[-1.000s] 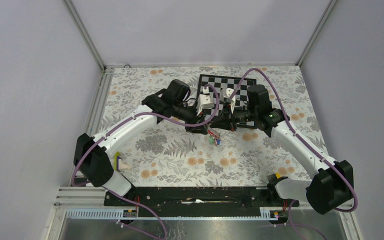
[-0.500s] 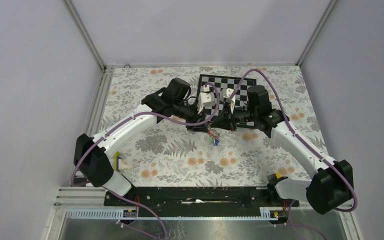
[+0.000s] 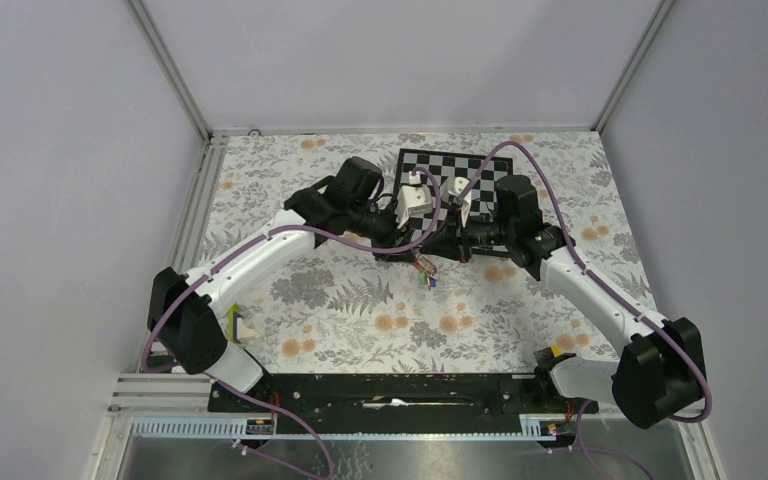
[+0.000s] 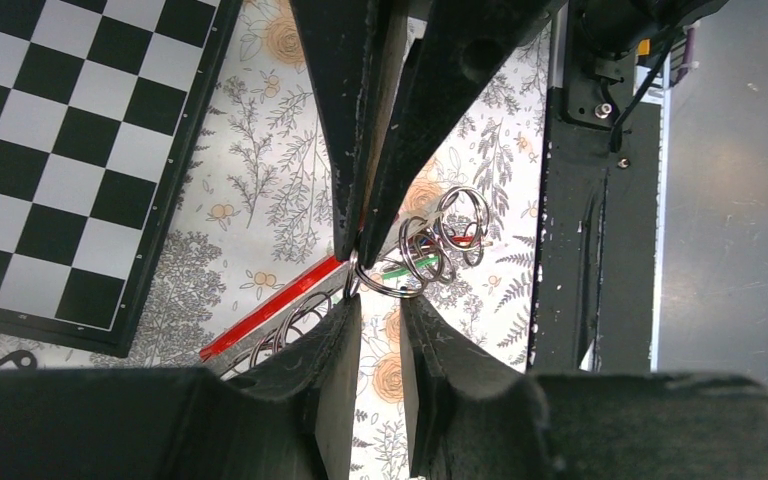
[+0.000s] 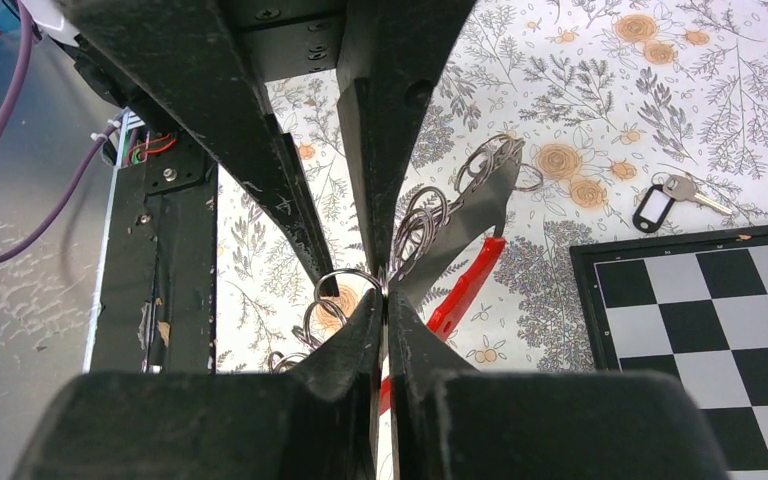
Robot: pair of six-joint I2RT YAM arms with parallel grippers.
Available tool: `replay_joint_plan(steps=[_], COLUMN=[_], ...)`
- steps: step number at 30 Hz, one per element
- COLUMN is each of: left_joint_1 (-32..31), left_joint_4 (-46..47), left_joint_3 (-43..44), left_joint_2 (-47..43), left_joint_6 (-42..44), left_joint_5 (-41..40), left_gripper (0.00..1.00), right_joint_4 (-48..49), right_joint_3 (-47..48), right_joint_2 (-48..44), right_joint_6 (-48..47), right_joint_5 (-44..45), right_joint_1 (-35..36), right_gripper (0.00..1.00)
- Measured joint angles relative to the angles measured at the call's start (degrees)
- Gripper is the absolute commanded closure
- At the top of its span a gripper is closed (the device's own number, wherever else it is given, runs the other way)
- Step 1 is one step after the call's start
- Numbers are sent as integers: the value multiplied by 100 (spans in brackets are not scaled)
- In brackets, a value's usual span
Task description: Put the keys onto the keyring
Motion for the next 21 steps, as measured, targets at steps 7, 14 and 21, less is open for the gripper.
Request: replay_joint_plan(steps=[7,14,21], left_joint_1=[-39,-72,-72], left_joint_4=[164,313,435], left_joint_3=[-234,-323,-334], left_joint_2=[-348,-682,-691], left_joint_6=[494,1128,1539], left_joint_5=[-92,-302,-289], left_gripper=[69,67,69], right_joint_4=[343,748,957], right_joint_3=[-85,-219,-308], right_joint_2=[0,0,0], right_joint_6=[293,560,754], right_joint_5=[-308,-817,-1049], right_joint_1=[-107,-153,-166], right_gripper=[100,100,100])
